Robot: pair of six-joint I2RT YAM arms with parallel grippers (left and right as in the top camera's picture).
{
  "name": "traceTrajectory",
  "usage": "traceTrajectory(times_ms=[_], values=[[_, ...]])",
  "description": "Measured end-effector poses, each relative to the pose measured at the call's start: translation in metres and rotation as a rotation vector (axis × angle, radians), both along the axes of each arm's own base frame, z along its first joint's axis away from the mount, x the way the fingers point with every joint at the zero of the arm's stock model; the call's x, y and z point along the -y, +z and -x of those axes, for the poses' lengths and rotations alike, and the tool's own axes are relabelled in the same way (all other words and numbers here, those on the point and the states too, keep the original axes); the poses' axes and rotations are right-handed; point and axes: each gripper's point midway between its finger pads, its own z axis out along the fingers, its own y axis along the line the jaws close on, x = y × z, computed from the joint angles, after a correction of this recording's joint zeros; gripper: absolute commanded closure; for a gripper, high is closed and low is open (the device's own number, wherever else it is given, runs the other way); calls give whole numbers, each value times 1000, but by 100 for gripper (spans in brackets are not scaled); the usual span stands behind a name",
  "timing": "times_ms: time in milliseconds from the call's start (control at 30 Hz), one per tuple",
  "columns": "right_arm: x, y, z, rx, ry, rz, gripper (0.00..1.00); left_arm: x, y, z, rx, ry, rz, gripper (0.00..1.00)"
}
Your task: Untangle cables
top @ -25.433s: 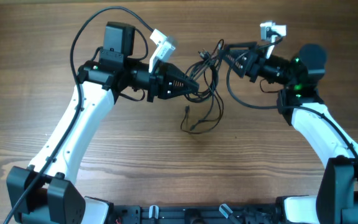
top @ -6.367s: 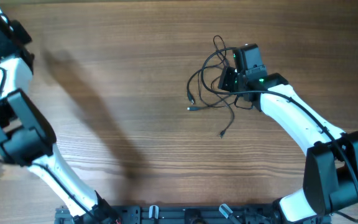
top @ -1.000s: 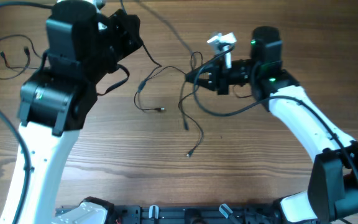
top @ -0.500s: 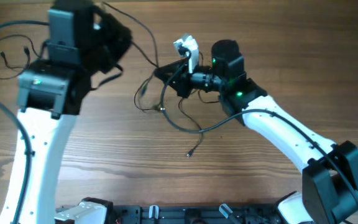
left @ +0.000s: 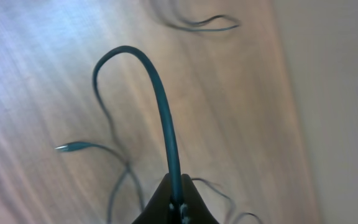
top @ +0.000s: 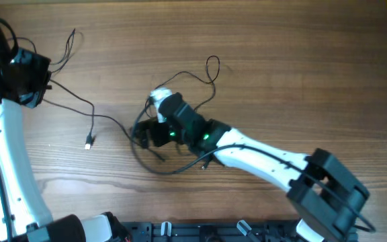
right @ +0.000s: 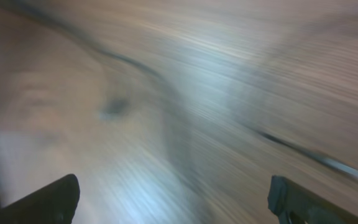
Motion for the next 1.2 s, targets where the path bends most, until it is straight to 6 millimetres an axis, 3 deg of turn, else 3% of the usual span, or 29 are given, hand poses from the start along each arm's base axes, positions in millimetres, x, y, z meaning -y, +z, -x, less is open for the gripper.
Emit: traceTrajectory(times_ms=[67, 167, 233, 333, 400, 467, 500, 533, 567, 700, 767, 900, 1000, 1133, 1200], values=[[69, -2, -36, -14, -201, 130, 0, -2, -16, 3, -71, 7, 6, 96], [170, 36, -81, 15, -495, 171, 0, 7, -48, -2, -183, -23, 17, 96], [197, 39, -86, 0, -565, 191, 0, 24, -79, -3, -268, -54, 37, 96], [231, 24, -82, -73, -634, 263, 0, 65, -160, 20, -476, -66, 75, 96], [238, 18, -75, -106, -637, 296, 0, 81, -204, 54, -602, -15, 62, 94], [238, 17, -74, -110, -637, 300, 0, 85, -231, 72, -627, 65, 68, 80], [238, 18, -74, -109, -637, 299, 0, 86, -244, 76, -619, 102, 76, 67], [238, 18, -75, -105, -637, 296, 0, 86, -247, 78, -618, 125, 80, 41], [237, 19, -76, -103, -638, 294, 0, 87, -261, 73, -571, 141, 94, 26], [238, 18, -75, -105, -637, 296, 0, 96, -272, 67, -523, 153, 157, 14], [238, 17, -75, -108, -637, 298, 0, 106, -271, 66, -522, 144, 212, 0], [237, 13, -76, -113, -636, 303, 0, 111, -240, 42, -353, 137, 261, 0], [237, 13, -77, -109, -637, 300, 0, 110, -222, 37, -285, 181, 277, 0], [236, 14, -78, -106, -637, 297, 0, 104, -219, 28, -238, 211, 256, 0], [236, 14, -78, -106, -637, 297, 0, 103, -222, 27, -242, 218, 252, 11]])
